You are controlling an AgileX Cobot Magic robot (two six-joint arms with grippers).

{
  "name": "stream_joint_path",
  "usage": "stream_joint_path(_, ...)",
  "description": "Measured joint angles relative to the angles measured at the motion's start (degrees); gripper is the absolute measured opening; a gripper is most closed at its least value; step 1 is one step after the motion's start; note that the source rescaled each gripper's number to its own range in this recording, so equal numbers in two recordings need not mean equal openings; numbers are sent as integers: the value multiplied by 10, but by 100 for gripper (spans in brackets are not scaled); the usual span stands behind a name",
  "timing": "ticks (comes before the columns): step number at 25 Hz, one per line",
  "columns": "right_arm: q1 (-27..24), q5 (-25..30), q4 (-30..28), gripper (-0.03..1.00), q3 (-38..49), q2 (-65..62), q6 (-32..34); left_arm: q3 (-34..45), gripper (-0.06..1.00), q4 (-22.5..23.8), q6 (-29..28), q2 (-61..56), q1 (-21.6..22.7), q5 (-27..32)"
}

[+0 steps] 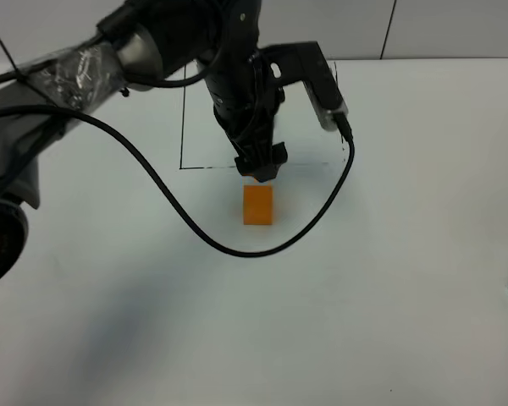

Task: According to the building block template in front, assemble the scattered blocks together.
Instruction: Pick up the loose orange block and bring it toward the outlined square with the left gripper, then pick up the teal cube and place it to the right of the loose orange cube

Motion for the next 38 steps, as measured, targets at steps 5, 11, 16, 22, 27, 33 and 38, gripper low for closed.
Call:
stream_joint_path(5,0,0,0,73,0,0,0,24,96,-3,-96,-44,57,-1)
stream_joint_path(11,0,0,0,73,0,0,0,106,96,-12,-156,-118,170,-25)
stream_joint_path(16,0,0,0,73,0,0,0,220,96,-12,-196,-231,247,-72)
stream_joint_path(22,0,0,0,73,0,0,0,374,96,-11,-263,-409,275,-132)
stream_joint_path(27,0,0,0,73,0,0,0,468,96,-11,-338,-551,275,-133)
stream_joint_path(33,0,0,0,73,0,0,0,556,96,0,-397,-674,274,-113)
stream_joint_path(38,0,0,0,72,0,0,0,630,95,0,-410,-768,274,-104)
